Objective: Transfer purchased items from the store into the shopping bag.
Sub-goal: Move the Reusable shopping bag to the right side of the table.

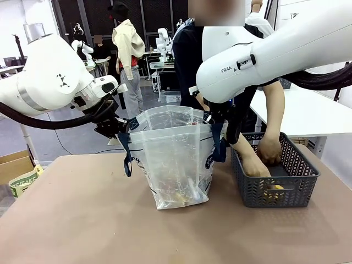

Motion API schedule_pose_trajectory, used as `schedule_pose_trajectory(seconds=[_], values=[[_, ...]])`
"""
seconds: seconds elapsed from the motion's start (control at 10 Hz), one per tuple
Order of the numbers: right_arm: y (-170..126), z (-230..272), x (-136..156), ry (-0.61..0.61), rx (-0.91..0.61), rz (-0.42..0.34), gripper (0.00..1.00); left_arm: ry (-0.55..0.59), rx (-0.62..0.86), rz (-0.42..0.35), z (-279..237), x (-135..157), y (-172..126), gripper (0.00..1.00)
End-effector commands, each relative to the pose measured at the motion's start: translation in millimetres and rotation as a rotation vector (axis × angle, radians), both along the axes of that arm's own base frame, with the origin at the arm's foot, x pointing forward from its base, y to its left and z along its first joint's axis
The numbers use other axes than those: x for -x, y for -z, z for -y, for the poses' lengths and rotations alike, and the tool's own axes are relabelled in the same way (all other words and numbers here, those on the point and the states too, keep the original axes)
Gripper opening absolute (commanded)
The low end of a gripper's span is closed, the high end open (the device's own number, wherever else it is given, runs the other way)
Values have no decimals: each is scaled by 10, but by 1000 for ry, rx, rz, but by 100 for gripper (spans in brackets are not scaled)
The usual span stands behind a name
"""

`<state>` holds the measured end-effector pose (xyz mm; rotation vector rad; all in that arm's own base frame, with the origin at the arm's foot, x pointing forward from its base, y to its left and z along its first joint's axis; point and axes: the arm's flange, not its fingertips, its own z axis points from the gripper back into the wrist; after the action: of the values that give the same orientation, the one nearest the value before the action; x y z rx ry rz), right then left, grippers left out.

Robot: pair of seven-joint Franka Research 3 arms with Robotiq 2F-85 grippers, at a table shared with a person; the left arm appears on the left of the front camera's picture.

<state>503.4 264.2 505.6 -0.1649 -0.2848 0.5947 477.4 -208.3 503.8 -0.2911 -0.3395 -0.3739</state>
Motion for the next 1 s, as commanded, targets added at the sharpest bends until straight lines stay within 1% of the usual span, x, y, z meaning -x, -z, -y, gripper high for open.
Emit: schedule_pose_trajectory(seconds=[0.0,0.9], values=[[-14,7,0,-1,2,5,0,-4,0,3,-15,-2,9,0],[-14,7,0,-1,2,5,0,-4,0,3,-15,-2,9,0]])
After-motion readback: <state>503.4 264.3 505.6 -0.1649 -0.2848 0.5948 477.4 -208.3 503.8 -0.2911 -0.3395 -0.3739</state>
